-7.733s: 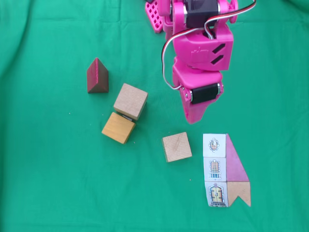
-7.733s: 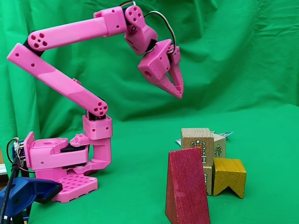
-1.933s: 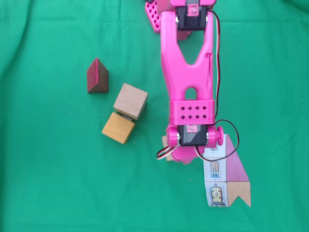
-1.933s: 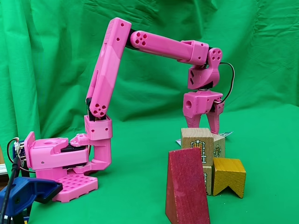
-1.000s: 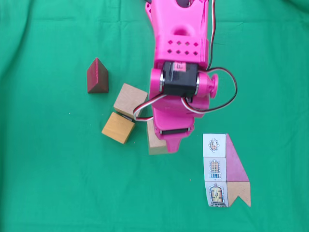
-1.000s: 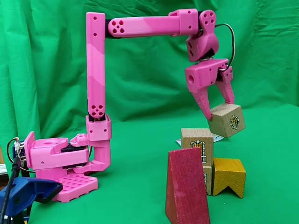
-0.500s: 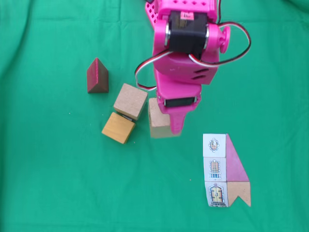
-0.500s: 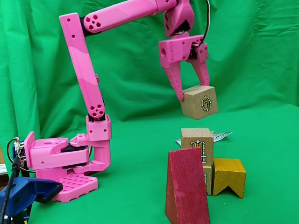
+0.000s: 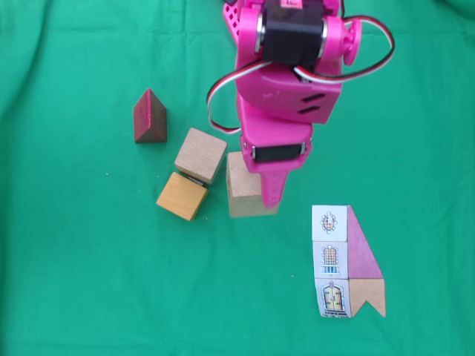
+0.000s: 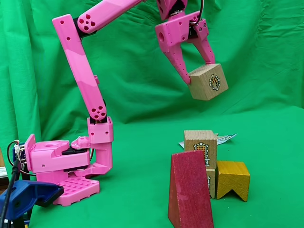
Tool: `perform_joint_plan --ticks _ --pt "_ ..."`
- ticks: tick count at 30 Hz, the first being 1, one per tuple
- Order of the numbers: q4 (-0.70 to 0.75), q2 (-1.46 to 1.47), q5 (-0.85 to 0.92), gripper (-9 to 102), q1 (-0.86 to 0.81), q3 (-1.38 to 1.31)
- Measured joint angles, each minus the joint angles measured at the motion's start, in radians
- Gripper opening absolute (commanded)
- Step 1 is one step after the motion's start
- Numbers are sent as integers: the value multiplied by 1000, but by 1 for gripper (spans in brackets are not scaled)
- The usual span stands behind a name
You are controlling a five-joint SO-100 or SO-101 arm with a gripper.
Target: Grasp some building blocks and build the house on the picture.
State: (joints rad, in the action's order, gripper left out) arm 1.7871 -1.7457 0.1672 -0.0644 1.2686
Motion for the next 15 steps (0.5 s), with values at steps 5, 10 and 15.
perform_joint_plan --ticks 5,10,15 --pt "0 8 -6 18 -89 0" --pt "0 8 -5 18 -169 0" --pt "0 8 -6 18 -261 0"
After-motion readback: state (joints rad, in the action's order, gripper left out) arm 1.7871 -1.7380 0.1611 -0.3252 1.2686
